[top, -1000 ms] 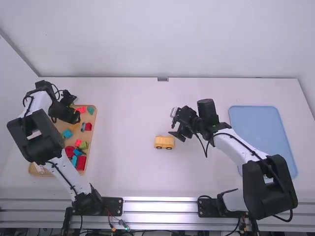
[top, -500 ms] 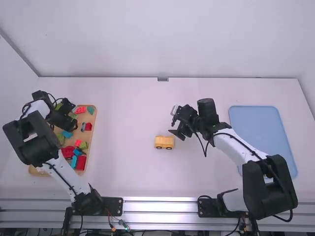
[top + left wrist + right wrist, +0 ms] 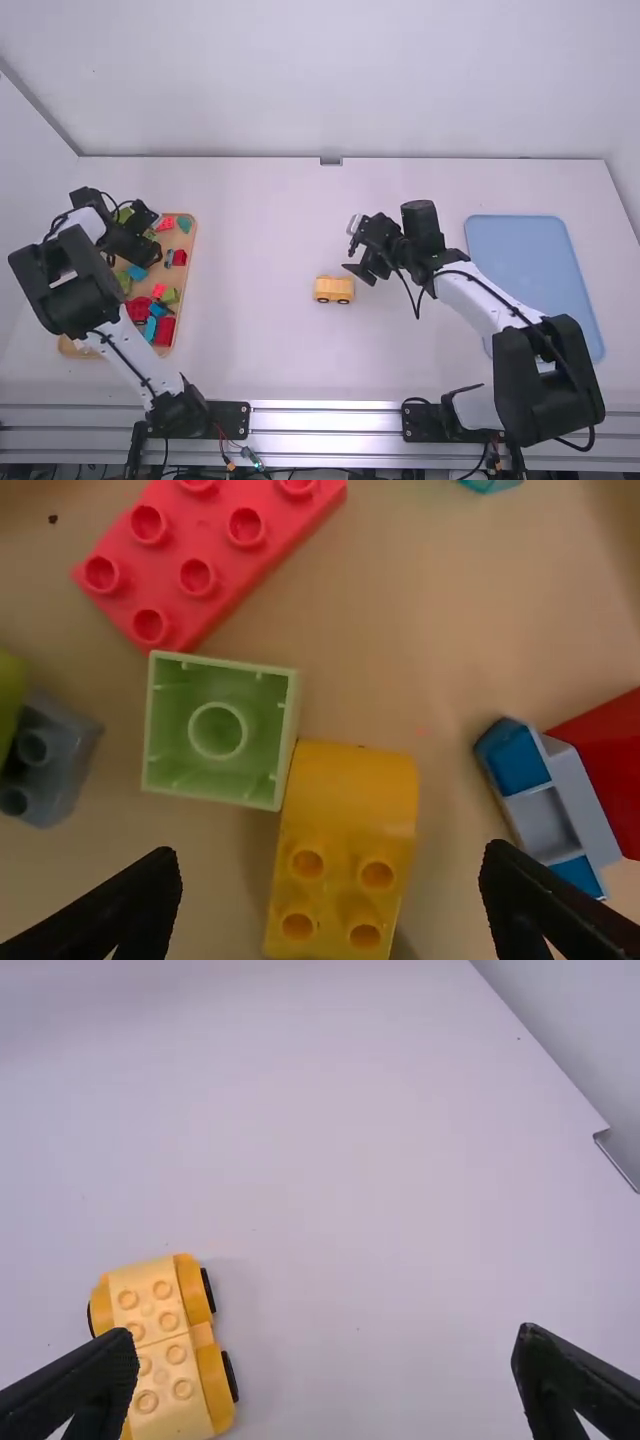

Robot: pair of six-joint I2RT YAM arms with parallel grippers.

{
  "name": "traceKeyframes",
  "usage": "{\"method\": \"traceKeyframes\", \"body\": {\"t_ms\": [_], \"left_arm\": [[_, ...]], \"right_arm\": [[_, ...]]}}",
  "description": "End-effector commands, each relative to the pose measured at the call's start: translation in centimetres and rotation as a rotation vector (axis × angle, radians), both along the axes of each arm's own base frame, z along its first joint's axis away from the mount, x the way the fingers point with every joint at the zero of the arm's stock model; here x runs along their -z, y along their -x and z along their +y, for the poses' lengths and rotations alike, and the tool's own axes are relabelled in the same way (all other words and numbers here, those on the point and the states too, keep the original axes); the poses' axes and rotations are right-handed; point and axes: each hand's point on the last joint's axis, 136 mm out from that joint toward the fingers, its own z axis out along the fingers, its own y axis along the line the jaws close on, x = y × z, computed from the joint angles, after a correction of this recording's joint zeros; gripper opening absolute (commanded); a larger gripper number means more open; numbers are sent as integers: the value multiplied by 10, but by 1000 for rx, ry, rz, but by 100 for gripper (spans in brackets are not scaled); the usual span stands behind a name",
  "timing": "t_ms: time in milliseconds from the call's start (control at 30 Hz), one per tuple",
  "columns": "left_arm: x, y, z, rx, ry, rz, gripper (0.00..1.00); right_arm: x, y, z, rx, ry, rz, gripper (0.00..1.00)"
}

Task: Assemble lego blocks to make yellow taxi

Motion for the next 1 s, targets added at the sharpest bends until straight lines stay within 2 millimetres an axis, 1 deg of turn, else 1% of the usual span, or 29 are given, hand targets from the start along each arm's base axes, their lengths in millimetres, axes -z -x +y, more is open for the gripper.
{"method": "traceKeyframes", "body": {"t_ms": [0, 167, 367, 500, 600, 667, 700, 833, 900, 967], "left_arm": [[6, 3, -5, 16, 23, 5, 79], [5, 0, -6, 21, 29, -14, 78], [4, 0, -7, 18, 50, -23, 76], [5, 1, -3, 0, 32, -15, 73], [5, 0, -5, -2, 46, -18, 73], [5, 1, -8, 18, 62, -24, 69], [5, -1, -8, 19, 64, -31, 70], [11, 0, -5, 0, 65, -14, 69], [19, 3, -4, -10, 74, 11, 69], [24, 5, -2, -21, 73, 34, 63]], "right_arm": [[1, 1, 0, 2, -3, 11, 99], [1, 2, 0, 0, -5, 13, 99], [1, 3, 1, -4, -5, 13, 99], [2, 2, -1, 4, -4, 16, 99], [2, 1, -2, 14, -9, 26, 99], [1, 1, -2, 21, -15, 32, 99], [1, 1, -2, 21, -15, 31, 99], [1, 1, -2, 21, -15, 32, 99], [2, 1, -2, 20, -14, 34, 99], [2, 1, -2, 21, -14, 34, 99]]}}
